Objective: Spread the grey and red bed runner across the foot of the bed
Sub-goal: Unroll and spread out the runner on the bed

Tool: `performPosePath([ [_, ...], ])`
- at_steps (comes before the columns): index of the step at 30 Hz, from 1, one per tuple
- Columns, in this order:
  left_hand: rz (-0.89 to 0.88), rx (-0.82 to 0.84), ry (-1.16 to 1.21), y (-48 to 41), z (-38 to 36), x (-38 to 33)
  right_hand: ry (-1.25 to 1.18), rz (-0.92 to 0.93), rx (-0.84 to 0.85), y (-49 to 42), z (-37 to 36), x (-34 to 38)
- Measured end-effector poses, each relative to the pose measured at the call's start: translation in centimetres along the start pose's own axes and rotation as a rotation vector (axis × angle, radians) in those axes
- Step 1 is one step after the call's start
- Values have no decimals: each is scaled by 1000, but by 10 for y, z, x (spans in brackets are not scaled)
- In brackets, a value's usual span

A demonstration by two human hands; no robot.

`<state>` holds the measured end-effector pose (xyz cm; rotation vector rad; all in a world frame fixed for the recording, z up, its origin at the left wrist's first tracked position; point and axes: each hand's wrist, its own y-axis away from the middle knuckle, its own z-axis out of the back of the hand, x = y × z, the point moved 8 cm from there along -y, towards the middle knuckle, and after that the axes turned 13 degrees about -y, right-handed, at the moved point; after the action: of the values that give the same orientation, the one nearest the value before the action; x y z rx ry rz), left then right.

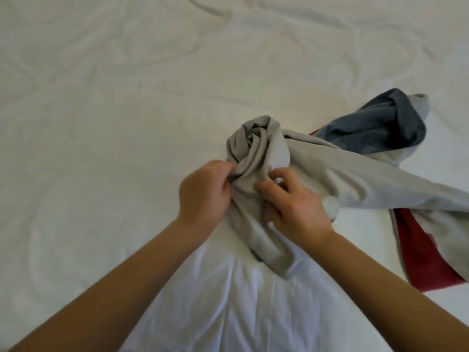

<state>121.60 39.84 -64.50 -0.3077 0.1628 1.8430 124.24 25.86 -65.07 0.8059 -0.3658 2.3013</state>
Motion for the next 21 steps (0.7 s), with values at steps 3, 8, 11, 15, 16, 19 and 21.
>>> performPosePath([
  [3,-39,-72,-54,-17,31,25,-83,16,-31,-19,-16,33],
  [8,-130,-106,-165,-46,60,64,-212,44,-105,-62,-41,82],
  [11,-121,-25,-286,-60,50,94,-222,10,-31,-79,-70,94],
  [15,81,117,-257,-62,27,131,-145,-162,253,-84,-117,75],
  [16,81,82,-215,-58,26,127,-167,-160,264,-83,-114,72],
  [19,11,-2,-106,-36,18,94,-226,-82,41,-81,-70,64],
  [21,-1,63,-35,-20,2,74,-119,-54,-119,-74,-39,48],
])
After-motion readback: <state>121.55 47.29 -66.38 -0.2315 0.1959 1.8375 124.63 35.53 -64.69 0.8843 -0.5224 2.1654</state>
